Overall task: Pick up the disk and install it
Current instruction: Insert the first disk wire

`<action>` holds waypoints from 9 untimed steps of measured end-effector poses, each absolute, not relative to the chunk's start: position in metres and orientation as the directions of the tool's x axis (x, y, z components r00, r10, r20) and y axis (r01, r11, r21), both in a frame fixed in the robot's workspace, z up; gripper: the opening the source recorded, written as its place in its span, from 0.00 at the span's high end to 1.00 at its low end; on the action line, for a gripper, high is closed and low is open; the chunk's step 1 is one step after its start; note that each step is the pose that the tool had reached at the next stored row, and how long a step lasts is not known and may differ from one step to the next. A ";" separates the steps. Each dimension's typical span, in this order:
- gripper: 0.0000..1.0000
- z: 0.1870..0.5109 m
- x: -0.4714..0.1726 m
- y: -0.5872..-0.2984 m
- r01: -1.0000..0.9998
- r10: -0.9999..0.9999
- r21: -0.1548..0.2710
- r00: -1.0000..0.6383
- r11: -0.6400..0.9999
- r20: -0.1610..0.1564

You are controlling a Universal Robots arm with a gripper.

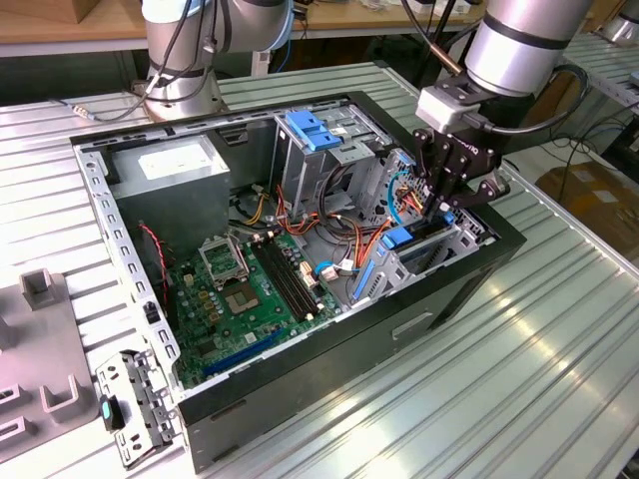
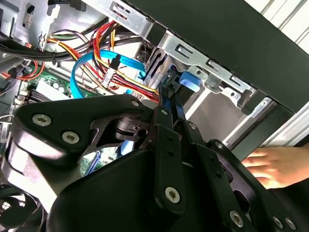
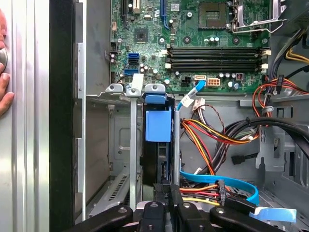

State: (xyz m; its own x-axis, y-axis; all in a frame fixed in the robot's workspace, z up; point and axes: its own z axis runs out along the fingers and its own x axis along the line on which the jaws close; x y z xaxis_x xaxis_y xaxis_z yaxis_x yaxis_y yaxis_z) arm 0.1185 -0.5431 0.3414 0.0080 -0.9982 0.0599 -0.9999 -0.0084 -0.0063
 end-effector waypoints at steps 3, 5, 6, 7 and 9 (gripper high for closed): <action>0.84 0.341 0.119 -0.543 -1.000 -0.998 -0.006 0.008 -0.008 0.060; 0.84 0.341 0.119 -0.543 -1.000 -0.998 -0.006 0.008 -0.008 0.060; 0.84 0.341 0.119 -0.543 -1.000 -0.998 -0.006 0.008 -0.008 0.060; 0.84 0.341 0.119 -0.543 -1.000 -0.998 -0.006 0.008 -0.008 0.060; 0.76 0.344 0.119 -0.543 -1.000 -0.998 -0.006 0.008 -0.008 0.059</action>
